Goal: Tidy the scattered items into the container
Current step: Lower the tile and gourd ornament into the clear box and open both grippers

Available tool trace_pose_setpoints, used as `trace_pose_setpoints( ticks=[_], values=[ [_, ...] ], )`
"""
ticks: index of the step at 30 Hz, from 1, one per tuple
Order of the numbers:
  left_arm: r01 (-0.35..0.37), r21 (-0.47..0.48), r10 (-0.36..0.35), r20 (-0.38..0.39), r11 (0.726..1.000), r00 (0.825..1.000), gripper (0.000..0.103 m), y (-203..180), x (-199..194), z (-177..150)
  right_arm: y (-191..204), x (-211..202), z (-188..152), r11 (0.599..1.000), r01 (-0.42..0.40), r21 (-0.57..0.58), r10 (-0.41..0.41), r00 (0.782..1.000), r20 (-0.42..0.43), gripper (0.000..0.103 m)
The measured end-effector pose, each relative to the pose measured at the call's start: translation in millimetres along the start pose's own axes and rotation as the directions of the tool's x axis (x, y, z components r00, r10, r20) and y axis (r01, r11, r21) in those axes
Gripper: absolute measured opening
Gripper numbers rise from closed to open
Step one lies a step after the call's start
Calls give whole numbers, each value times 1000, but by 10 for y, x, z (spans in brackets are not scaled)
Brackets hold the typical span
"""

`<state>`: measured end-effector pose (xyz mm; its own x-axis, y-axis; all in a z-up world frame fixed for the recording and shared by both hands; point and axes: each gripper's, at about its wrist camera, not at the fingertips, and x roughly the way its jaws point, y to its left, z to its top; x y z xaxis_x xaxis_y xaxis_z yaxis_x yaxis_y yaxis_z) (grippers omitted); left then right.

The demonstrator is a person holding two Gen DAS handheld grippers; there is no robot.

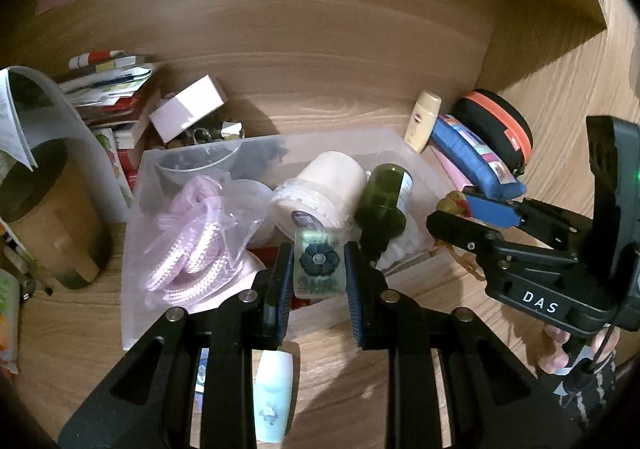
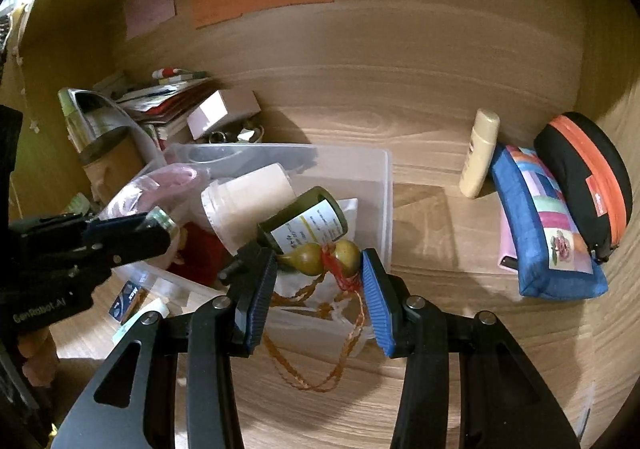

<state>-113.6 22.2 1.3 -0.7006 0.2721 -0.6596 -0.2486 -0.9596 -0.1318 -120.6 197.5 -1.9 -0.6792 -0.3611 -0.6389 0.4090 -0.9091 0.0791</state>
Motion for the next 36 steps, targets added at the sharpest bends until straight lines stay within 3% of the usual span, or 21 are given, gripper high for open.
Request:
trace_pose_setpoints(
  ticks=[11, 14, 17, 19, 24, 27, 29, 31, 36],
  values=[
    [9, 14, -8, -10, 1000, 1000, 24, 18, 37, -6, 41, 37, -28, 1000, -6, -5, 6, 1000, -8, 42],
    [-1, 28, 1, -3, 1000, 1000, 25, -14, 6, -9, 85, 34, -30, 999, -35, -11, 34, 999, -8, 55],
    [-6, 34, 6, 6, 999, 1000, 30, -33, -35, -8, 176, -18, -42, 999, -5, -52, 6, 1000, 18, 66],
    [-13, 35, 13, 17, 999, 1000, 37, -36, -90, -7, 215, -52, -42, 997, 12, -75, -9, 999, 35, 74],
    [-39, 22, 38, 65, 999, 997, 66, -6, -306, 14, 236, -132, -40, 996, 17, -84, -11, 997, 74, 75],
    [-64, 14, 63, 95, 998, 994, 69, 38, -465, 16, 221, -183, -31, 997, 17, -74, -10, 995, 98, 77],
    [-88, 8, 87, 106, 996, 991, 80, 80, -547, 3, 207, -217, -30, 998, 13, -65, -6, 994, 108, 83],
    [-107, 11, 105, 117, 994, 988, 84, 142, -637, -36, 229, -262, -32, 997, -2, -82, 11, 994, 111, 83],
    [-157, 26, 155, 77, 987, 985, 90, 329, -714, -191, 335, -326, -84, 992, -24, -120, 35, 995, 88, 83]
  ],
)
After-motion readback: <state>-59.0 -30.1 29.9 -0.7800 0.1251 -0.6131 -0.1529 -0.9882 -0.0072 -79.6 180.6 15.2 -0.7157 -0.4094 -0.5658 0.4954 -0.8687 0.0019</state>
